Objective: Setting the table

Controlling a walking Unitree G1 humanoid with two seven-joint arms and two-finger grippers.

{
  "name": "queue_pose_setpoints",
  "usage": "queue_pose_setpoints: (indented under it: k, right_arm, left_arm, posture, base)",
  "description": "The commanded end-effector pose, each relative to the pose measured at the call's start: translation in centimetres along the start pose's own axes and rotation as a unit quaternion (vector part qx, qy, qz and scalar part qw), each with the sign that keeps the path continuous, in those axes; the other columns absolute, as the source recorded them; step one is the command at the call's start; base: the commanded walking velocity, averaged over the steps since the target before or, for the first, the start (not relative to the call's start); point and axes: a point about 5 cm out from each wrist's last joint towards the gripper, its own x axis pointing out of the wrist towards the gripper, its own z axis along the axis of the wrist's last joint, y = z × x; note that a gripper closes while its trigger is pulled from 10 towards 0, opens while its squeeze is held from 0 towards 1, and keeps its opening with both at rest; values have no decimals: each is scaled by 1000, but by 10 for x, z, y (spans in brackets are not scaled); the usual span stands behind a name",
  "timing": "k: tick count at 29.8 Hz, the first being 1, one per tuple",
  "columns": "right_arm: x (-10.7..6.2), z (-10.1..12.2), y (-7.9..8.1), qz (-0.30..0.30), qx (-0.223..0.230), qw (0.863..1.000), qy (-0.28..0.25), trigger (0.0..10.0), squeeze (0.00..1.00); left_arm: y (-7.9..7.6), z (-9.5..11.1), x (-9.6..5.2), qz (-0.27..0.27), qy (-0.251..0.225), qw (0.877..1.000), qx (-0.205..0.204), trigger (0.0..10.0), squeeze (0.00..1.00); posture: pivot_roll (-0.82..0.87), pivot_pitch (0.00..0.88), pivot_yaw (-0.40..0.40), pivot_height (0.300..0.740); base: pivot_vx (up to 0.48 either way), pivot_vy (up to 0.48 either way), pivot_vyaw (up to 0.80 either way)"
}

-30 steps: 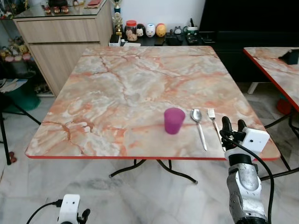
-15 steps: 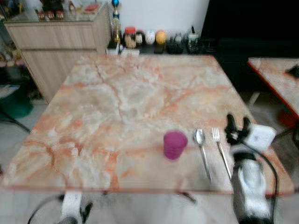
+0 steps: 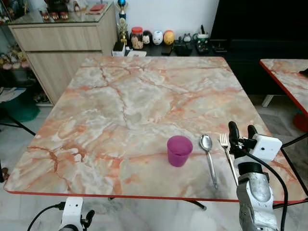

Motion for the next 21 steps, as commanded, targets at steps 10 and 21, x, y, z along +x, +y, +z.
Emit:
queue_pose_setpoints:
  k: [10, 21]
  right_arm:
    - [5, -13, -17, 30, -69, 988, 133, 10000, 0]
    - [12, -12, -15, 26, -52, 988, 141, 10000, 0]
  left_arm:
    - [0, -3, -1, -5, 8, 1000, -2, 10000, 0]
    - [-6, -5, -1, -14, 8, 1000, -4, 10000, 0]
  posture:
    - [-10, 0, 18, 740]
    - [0, 0, 9, 740]
  base:
    - [0, 0, 0]
    - [0, 0, 0]
